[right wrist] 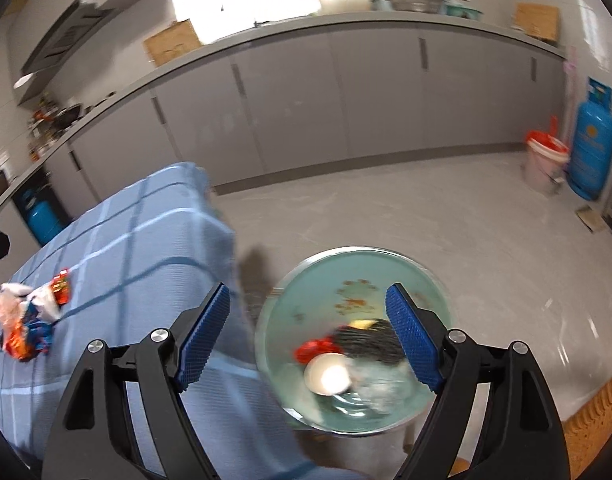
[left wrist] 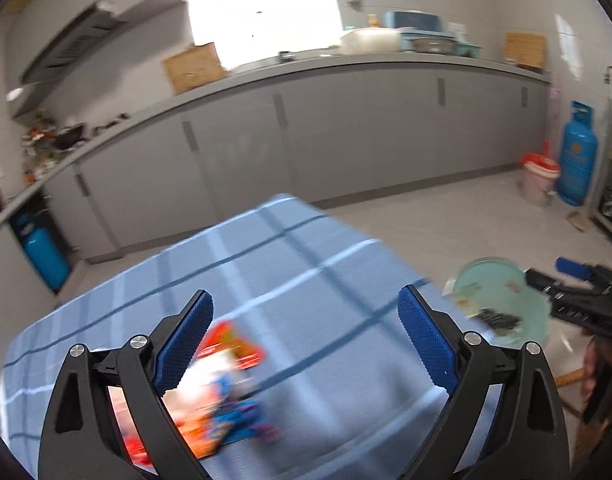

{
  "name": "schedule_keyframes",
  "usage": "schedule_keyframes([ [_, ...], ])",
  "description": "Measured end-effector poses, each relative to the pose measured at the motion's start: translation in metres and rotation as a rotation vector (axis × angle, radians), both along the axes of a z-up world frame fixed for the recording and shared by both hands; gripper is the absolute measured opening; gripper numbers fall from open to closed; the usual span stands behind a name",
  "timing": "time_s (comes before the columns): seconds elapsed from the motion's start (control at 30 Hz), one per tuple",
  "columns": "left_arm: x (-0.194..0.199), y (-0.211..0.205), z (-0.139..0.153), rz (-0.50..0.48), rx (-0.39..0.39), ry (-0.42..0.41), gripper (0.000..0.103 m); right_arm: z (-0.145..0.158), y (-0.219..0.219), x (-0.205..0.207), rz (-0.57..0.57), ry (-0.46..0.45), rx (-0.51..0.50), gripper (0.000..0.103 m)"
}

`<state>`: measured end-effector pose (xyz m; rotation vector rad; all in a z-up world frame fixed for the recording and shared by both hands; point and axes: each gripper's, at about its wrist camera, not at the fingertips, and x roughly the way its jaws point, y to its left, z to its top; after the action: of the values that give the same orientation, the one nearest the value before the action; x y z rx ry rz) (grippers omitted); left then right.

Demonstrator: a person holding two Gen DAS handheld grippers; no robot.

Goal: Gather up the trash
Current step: 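Grasp another black mesh net with the left tool while the right tool grasps a clear plastic bag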

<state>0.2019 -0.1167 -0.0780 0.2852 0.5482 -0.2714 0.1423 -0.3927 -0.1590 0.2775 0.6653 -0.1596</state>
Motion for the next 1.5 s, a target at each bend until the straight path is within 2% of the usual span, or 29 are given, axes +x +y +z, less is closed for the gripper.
schedule_keyframes([
  [0.17, -0.002, 0.076, -0.004, 0.159, 0.024, -0.002, 0.093, 0.014, 0.060, 0.017, 0.124, -0.011, -0.015, 0.083],
  [0.5, -0.013, 0.209, -0.037, 0.416, 0.019, 0.083, 0.093, 0.028, 0.159, 0.043, 0.322, 0.001, -0.042, 0.084],
  [0.7, -0.018, 0.255, -0.048, 0.515, -0.003, 0.113, 0.093, 0.039, 0.222, 0.054, 0.441, -0.008, -0.044, 0.084],
  [0.97, -0.008, 0.282, -0.058, 0.584, -0.034, 0.147, 0.093, 0.060, 0.319, 0.077, 0.637, -0.059, -0.064, 0.089],
  [1.07, -0.003, 0.289, -0.059, 0.592, -0.047, 0.148, 0.093, 0.058, 0.348, 0.080, 0.703, -0.057, -0.088, 0.089],
  [1.13, 0.002, 0.293, -0.062, 0.590, -0.063, 0.155, 0.093, 0.050, 0.365, 0.081, 0.737, -0.026, -0.124, 0.087],
  [1.17, 0.005, 0.294, -0.064, 0.587, -0.068, 0.163, 0.093, 0.045, 0.369, 0.081, 0.750, -0.008, -0.135, 0.082],
  [1.2, 0.008, 0.296, -0.066, 0.580, -0.080, 0.173, 0.093, 0.038, 0.375, 0.083, 0.770, 0.029, -0.154, 0.068],
  [1.23, 0.010, 0.296, -0.069, 0.573, -0.091, 0.181, 0.093, 0.032, 0.376, 0.083, 0.780, 0.053, -0.162, 0.061],
  [1.27, 0.014, 0.298, -0.073, 0.568, -0.101, 0.198, 0.093, 0.028, 0.378, 0.082, 0.788, 0.065, -0.161, 0.045],
  [1.3, 0.018, 0.299, -0.077, 0.570, -0.106, 0.214, 0.093, 0.026, 0.378, 0.081, 0.790, 0.065, -0.163, 0.038],
  [1.4, 0.029, 0.300, -0.090, 0.559, -0.123, 0.252, 0.093, 0.032, 0.374, 0.075, 0.796, 0.045, -0.155, 0.028],
  [1.5, 0.033, 0.300, -0.098, 0.545, -0.137, 0.282, 0.088, 0.042, 0.372, 0.069, 0.791, 0.009, -0.162, 0.025],
])
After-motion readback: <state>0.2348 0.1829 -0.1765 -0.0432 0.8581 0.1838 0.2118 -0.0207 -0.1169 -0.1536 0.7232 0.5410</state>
